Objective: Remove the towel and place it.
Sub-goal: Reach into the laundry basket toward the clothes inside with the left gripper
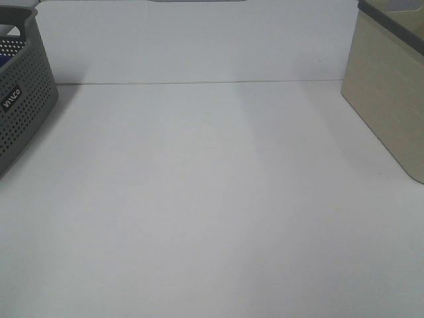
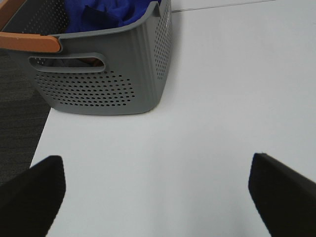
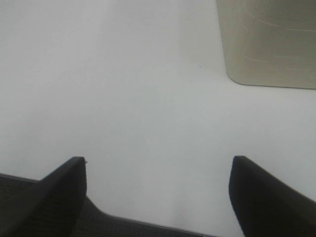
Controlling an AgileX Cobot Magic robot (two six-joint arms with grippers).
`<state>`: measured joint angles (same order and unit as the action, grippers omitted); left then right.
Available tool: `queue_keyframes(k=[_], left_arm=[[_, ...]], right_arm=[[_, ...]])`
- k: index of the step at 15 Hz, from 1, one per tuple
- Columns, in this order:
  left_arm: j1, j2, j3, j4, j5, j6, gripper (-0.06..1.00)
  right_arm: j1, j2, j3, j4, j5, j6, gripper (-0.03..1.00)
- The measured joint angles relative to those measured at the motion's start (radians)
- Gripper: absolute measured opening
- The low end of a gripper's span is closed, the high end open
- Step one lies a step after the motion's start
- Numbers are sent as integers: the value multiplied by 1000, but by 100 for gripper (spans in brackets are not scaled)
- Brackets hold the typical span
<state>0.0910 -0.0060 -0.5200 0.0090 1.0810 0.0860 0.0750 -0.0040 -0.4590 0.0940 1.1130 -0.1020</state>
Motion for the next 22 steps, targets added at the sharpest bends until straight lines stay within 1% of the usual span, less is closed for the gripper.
queue_keyframes(k=[3, 4, 5, 6, 7, 9, 17, 22], left_arm=[[0, 0, 0, -9, 0, -9, 95], [0, 0, 0, -46, 0, -12, 95], [0, 0, 0, -64, 0, -10, 95], [0, 0, 0, -92, 0, 16, 95], [0, 0, 0, -100, 0, 43, 95], [0, 0, 0, -107, 0, 64, 95], [0, 16, 0, -107, 0, 65, 95], [0, 18, 0, -82, 0, 41, 95]], right_arm=[[0, 0, 0, 0, 0, 0, 78], [0, 0, 0, 0, 0, 0, 78], [0, 0, 0, 0, 0, 0, 78], [0, 0, 0, 0, 0, 0, 78], [0, 0, 0, 0, 0, 0, 78], [0, 0, 0, 0, 0, 0, 78], [0, 0, 0, 0, 0, 0, 78], [0, 0, 0, 0, 0, 0, 78]])
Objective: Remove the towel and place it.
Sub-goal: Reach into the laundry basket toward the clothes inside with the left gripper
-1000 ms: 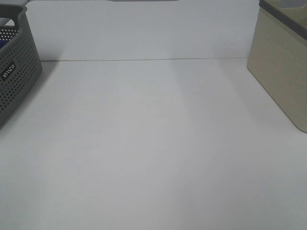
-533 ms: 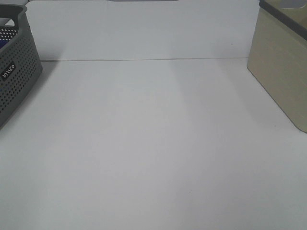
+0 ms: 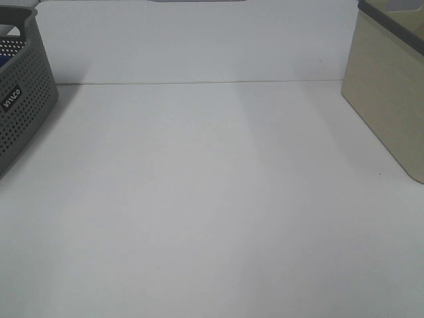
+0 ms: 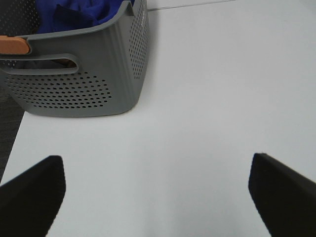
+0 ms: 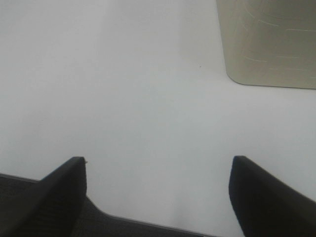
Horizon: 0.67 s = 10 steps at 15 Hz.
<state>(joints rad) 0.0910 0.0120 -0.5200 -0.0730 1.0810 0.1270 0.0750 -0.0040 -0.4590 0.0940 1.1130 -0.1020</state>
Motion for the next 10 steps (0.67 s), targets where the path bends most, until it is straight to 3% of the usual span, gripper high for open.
queue_keyframes(k=[10], left_arm=[[0, 0, 0, 0, 0, 0, 95]], right_arm=[[0, 0, 0, 0, 0, 0, 78]])
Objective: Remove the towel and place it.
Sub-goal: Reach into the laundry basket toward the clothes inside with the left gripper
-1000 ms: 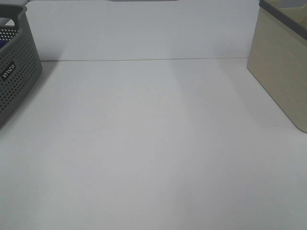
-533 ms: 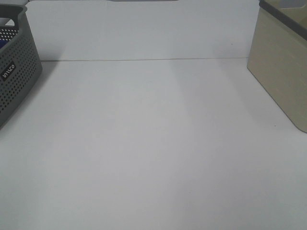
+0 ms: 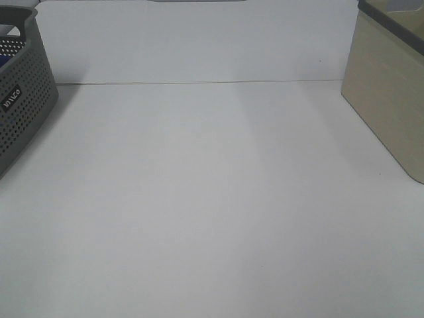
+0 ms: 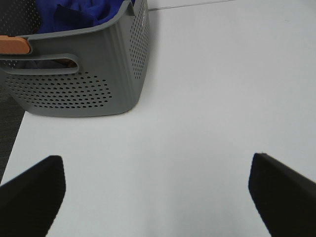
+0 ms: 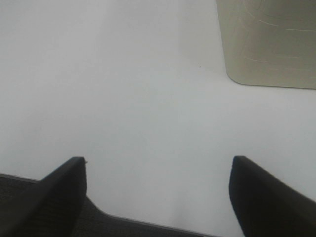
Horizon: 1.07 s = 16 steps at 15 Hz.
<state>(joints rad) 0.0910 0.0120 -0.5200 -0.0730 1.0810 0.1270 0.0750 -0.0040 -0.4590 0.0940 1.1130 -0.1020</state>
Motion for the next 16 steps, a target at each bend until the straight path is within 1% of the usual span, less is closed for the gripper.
queue_keyframes(k=[16], left_arm=[[0, 1, 0, 0, 0, 0, 95]], right_arm=[[0, 0, 0, 0, 0, 0, 78]])
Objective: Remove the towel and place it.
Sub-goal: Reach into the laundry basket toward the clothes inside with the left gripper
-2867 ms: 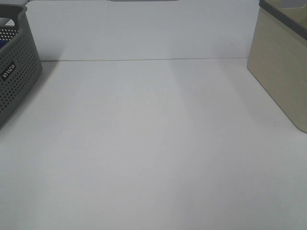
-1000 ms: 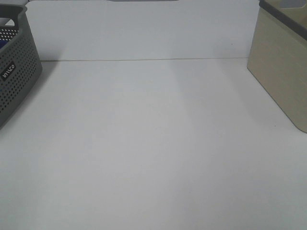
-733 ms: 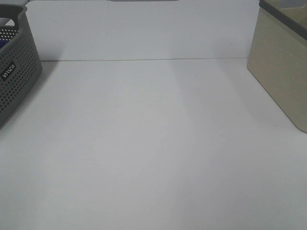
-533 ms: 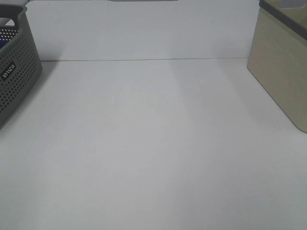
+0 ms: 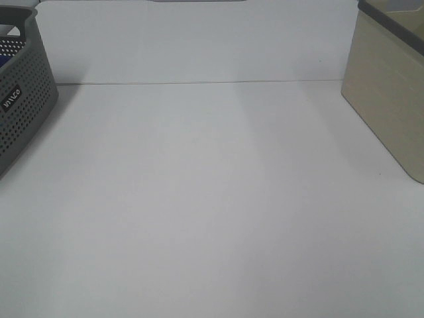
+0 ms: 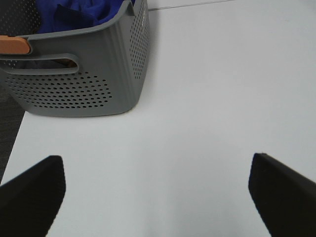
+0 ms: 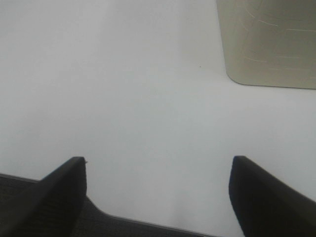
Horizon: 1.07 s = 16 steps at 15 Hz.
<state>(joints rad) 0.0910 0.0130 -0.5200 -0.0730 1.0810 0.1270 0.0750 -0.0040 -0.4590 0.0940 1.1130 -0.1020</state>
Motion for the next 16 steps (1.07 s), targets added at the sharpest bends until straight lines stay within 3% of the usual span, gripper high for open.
queue_keyframes(k=[6, 7, 10, 16], left_arm=[[0, 1, 0, 0, 0, 12, 95], [0, 27, -24, -6, 28, 108, 95], [0, 266, -174, -7, 126, 273, 95], [0, 866, -545, 1, 136, 554, 95]], right_arm=[[0, 0, 0, 0, 0, 0, 78], [0, 0, 0, 0, 0, 0, 78], [0, 0, 0, 0, 0, 0, 78], [0, 0, 0, 0, 0, 0, 78]])
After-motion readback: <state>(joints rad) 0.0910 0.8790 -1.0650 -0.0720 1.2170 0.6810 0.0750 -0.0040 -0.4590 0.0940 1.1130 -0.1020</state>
